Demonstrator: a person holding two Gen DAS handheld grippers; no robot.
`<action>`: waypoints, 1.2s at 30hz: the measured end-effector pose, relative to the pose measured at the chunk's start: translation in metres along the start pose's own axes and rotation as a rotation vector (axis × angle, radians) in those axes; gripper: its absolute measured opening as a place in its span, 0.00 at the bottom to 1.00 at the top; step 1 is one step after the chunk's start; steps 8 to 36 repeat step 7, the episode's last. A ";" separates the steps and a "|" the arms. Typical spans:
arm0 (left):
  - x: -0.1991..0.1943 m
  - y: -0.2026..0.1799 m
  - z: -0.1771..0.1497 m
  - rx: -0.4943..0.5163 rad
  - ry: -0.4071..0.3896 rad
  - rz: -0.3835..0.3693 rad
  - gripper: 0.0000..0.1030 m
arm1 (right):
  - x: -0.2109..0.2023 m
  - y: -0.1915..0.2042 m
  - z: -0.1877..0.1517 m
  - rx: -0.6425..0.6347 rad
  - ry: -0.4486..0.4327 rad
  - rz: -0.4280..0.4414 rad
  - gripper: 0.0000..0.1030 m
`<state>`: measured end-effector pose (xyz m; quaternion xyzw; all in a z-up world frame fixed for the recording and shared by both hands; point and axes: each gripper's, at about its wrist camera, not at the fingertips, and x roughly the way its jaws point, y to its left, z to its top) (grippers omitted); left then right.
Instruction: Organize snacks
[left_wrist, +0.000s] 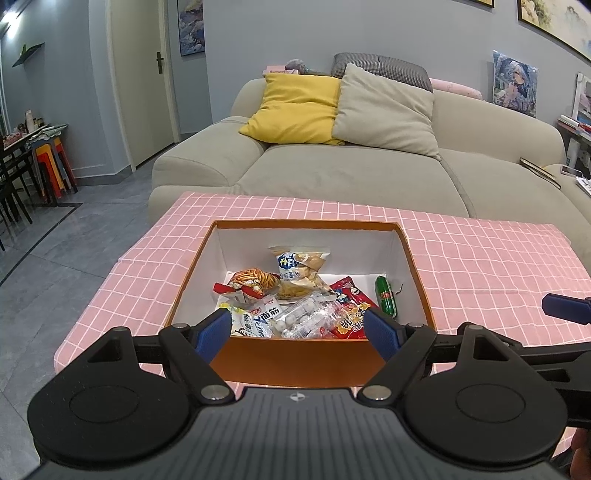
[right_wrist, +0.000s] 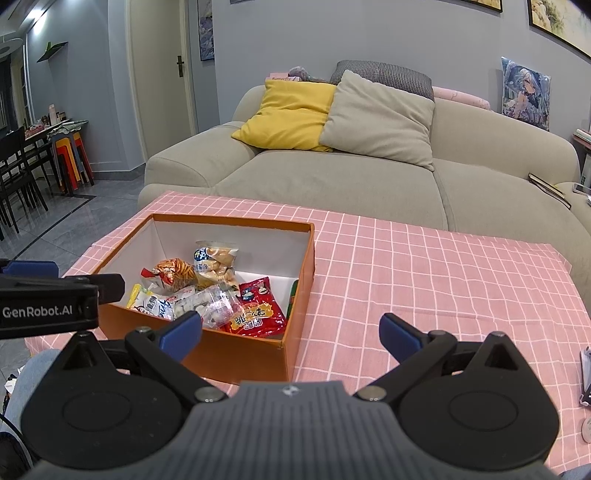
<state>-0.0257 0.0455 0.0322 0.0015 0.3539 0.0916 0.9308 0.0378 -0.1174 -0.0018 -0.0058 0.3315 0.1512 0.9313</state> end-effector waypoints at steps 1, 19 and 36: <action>0.000 0.000 0.000 -0.003 0.001 -0.002 0.92 | 0.000 0.000 0.000 0.000 0.000 0.000 0.96; 0.001 0.000 0.001 -0.005 0.002 -0.002 0.92 | 0.000 0.000 0.000 -0.001 0.000 0.000 0.96; 0.001 0.000 0.001 -0.005 0.002 -0.002 0.92 | 0.000 0.000 0.000 -0.001 0.000 0.000 0.96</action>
